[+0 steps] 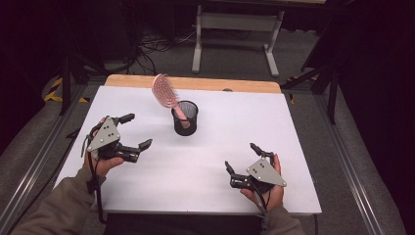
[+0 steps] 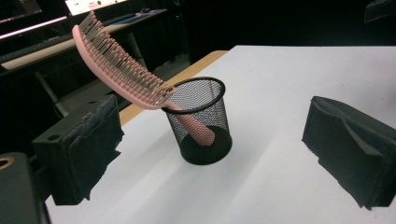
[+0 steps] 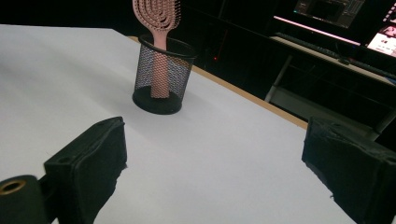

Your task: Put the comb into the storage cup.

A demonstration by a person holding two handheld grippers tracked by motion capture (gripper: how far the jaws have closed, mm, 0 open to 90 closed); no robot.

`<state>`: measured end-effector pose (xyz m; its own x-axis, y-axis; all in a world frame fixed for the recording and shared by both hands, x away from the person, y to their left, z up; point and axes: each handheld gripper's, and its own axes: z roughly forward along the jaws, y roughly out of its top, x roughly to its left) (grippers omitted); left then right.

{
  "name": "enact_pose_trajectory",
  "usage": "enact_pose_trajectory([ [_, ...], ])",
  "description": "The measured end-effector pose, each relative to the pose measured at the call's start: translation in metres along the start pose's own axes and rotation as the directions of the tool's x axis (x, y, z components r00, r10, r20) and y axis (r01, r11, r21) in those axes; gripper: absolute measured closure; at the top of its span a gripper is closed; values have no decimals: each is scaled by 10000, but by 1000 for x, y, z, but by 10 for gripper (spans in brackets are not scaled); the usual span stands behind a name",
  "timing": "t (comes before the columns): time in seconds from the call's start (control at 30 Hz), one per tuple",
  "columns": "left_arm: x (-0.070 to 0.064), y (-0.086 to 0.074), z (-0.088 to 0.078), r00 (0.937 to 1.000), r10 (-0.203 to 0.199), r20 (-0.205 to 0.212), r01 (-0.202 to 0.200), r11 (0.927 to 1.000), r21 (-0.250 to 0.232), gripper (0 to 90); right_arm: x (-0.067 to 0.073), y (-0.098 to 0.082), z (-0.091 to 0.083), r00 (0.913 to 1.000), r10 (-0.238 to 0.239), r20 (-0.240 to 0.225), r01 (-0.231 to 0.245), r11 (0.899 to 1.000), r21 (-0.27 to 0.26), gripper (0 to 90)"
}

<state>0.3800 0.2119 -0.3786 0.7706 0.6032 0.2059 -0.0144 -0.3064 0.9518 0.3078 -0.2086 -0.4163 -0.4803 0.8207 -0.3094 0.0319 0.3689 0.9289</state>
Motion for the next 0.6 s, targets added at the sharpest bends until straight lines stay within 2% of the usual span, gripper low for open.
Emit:
enact_pose_trajectory([
  [0.4,-6,-14,-10,9999,110,108,-112,9998,186,57,0,0,0,10000,-47,-30,47,10000,-23,67],
  [0.43,-7,-17,-11,9996,242,154,-247,9993,293,57,0,0,0,10000,-43,-25,43,10000,-21,68],
  [0.6,-11,-23,-13,9997,148,189,-155,9992,379,57,1,1,0,10000,-34,-34,34,10000,-22,67],
])
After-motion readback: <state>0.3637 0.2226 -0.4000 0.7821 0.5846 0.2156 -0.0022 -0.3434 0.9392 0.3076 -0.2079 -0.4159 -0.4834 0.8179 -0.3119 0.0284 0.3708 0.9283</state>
